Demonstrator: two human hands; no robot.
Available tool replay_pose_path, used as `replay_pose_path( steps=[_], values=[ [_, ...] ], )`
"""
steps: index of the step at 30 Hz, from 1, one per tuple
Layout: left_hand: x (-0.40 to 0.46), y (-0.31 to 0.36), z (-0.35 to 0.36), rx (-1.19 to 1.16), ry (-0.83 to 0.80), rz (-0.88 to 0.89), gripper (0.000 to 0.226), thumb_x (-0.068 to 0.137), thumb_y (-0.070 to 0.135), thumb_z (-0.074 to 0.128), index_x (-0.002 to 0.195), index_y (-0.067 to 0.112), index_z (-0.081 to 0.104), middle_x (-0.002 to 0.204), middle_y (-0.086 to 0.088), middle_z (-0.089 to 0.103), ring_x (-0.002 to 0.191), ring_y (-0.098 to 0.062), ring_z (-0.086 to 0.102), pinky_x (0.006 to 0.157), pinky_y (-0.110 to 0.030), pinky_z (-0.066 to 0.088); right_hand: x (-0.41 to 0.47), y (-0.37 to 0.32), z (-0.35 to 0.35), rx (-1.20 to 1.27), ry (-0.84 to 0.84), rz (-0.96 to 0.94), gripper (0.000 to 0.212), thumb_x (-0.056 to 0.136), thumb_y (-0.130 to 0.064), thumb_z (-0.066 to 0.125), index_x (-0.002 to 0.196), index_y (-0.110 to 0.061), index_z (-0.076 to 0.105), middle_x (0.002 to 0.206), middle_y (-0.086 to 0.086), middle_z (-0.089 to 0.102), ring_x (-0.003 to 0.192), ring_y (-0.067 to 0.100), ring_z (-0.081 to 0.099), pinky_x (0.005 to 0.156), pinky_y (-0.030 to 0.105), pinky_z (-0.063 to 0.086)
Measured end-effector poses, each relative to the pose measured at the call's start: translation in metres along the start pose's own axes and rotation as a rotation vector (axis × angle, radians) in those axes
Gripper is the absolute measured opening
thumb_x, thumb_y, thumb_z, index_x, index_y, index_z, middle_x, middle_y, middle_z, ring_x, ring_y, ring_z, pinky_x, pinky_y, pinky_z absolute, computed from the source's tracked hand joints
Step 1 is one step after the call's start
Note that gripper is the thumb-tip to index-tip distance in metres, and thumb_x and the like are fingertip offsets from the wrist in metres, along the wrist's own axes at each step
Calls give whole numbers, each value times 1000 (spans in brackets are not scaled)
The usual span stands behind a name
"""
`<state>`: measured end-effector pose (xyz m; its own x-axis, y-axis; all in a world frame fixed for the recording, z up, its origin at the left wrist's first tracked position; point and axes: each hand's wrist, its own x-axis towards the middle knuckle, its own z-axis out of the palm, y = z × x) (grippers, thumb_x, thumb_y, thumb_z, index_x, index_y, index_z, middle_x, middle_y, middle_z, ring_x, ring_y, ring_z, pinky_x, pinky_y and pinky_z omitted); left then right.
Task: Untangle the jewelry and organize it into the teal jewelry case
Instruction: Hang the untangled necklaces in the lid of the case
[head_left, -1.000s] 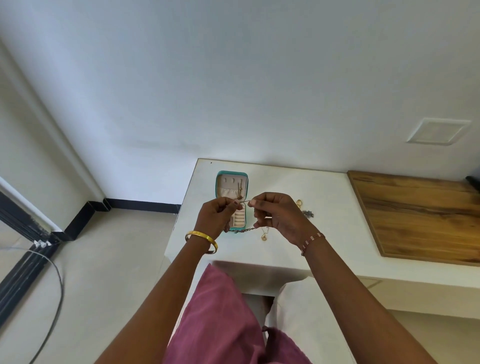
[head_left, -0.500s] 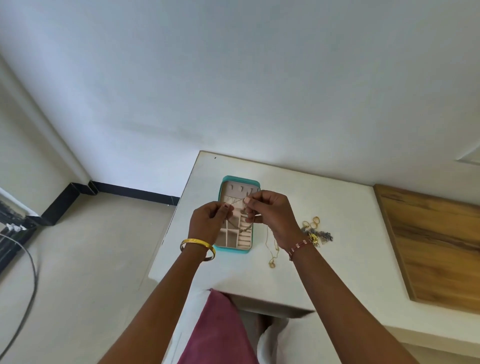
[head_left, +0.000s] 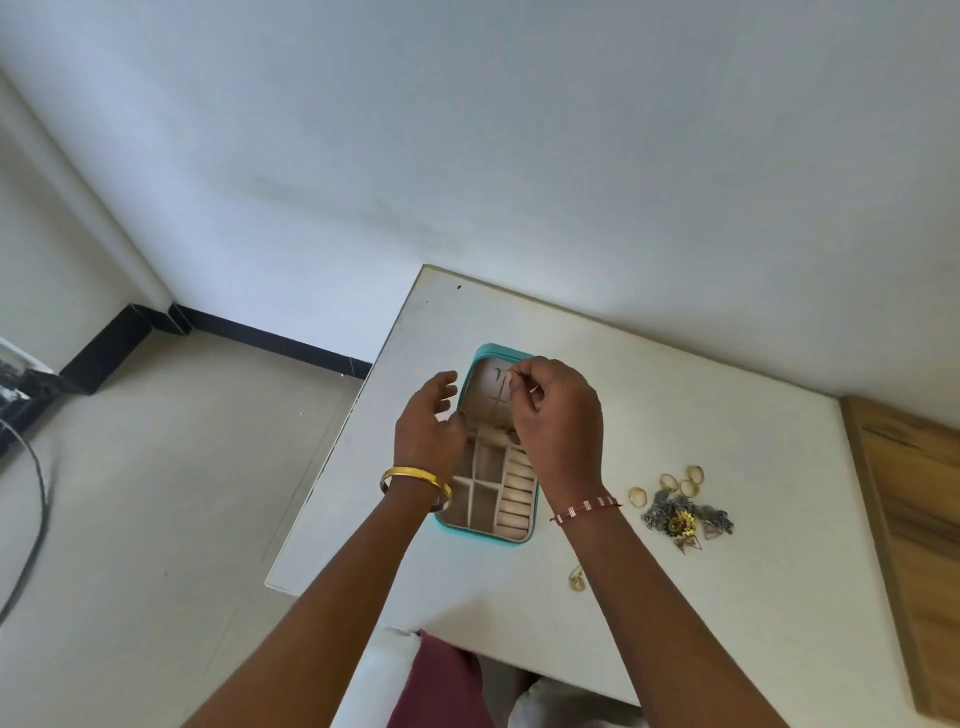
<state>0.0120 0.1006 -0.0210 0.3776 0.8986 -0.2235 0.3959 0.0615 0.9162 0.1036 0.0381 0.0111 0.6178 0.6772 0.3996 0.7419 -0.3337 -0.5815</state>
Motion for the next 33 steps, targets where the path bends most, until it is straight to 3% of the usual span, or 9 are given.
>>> replay_pose_path(
  steps=[5, 10, 16, 20, 29, 33],
  values=[
    [3, 1, 6, 10, -56, -37, 44, 90, 1, 47, 131, 17, 47, 127, -5, 57, 98, -11, 50, 89, -27, 43, 2, 5, 2, -198, 50, -148, 2, 80, -8, 67, 81, -8, 65, 75, 9, 65, 70, 24, 60, 52, 27, 50],
    [8, -1, 7, 17, -11, -62, 44, 88, -1, 52, 128, 16, 51, 124, -6, 59, 93, -9, 48, 89, -26, 43, 8, 10, 6, -334, 47, -237, 6, 75, -8, 72, 75, -9, 66, 70, 7, 65, 65, 23, 60, 48, 20, 43],
    [4, -11, 7, -33, 19, -82, 44, 86, -1, 55, 126, 16, 53, 122, -5, 61, 90, -10, 53, 82, -20, 39, 11, 11, 14, -434, 93, -311, 9, 72, -10, 74, 71, -9, 65, 66, 7, 63, 61, 22, 57, 45, 22, 42],
    [2, -14, 8, -52, 35, -94, 44, 85, -2, 56, 125, 16, 54, 121, -5, 62, 91, -9, 53, 89, -24, 43, 8, 12, 18, -434, 112, -284, 9, 72, -12, 74, 75, -8, 67, 70, 8, 66, 64, 22, 59, 48, 22, 45],
    [-2, -17, 7, -76, 43, -72, 43, 83, -2, 59, 123, 14, 56, 120, -4, 62, 89, -9, 55, 81, -14, 39, 3, 14, 22, -211, 157, 32, 9, 74, -7, 73, 76, -7, 64, 71, 8, 66, 65, 22, 56, 48, 20, 41],
    [-3, -18, 6, -94, 50, -77, 44, 83, -3, 59, 123, 13, 56, 119, -5, 62, 87, -8, 55, 78, -12, 38, 3, 20, 17, -295, 132, -70, 9, 73, -6, 73, 74, -6, 64, 69, 8, 64, 63, 23, 55, 49, 20, 39]
  ],
)
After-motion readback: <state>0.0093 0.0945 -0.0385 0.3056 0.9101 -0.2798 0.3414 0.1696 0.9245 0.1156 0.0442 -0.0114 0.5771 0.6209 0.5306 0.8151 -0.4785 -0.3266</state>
